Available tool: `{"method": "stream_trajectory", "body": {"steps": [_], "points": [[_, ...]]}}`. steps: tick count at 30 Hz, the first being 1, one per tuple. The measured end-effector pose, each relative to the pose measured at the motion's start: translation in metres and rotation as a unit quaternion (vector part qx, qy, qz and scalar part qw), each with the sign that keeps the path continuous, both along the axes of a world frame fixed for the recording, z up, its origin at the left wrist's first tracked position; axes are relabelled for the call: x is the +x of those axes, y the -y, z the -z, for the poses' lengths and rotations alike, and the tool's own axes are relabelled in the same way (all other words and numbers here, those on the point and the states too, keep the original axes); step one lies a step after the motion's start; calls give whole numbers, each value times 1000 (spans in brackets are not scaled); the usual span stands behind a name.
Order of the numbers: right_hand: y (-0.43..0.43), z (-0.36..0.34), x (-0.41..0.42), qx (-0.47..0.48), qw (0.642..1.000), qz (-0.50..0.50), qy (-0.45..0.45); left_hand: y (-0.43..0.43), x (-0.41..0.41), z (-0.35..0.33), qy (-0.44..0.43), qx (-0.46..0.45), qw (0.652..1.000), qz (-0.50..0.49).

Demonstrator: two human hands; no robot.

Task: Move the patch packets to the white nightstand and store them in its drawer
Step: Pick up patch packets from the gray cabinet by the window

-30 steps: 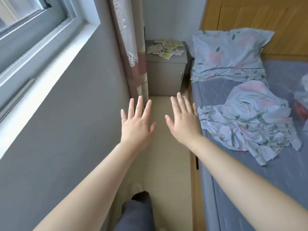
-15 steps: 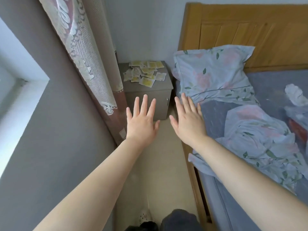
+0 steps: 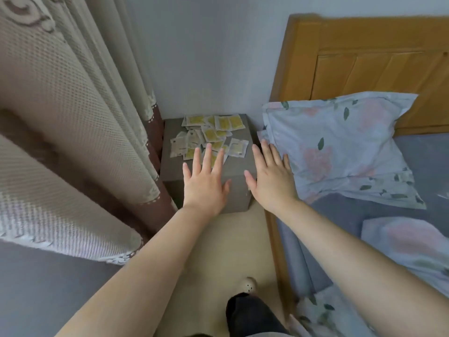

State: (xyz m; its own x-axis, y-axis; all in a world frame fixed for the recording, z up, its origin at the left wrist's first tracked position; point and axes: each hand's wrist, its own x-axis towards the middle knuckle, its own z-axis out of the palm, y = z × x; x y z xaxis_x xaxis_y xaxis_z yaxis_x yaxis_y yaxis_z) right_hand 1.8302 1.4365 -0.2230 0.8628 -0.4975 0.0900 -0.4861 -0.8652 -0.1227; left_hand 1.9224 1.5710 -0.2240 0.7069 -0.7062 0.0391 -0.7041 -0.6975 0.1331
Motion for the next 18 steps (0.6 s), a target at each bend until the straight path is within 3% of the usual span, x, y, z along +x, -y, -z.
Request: {"method": "stream_trajectory", "body": {"steps": [9, 18], "points": [[95, 42, 137, 47, 996, -38, -68, 81, 138, 49, -114, 7, 991, -72], [143, 122, 274, 103, 985, -10, -138, 135, 272, 142, -233, 0, 965, -119]]}}
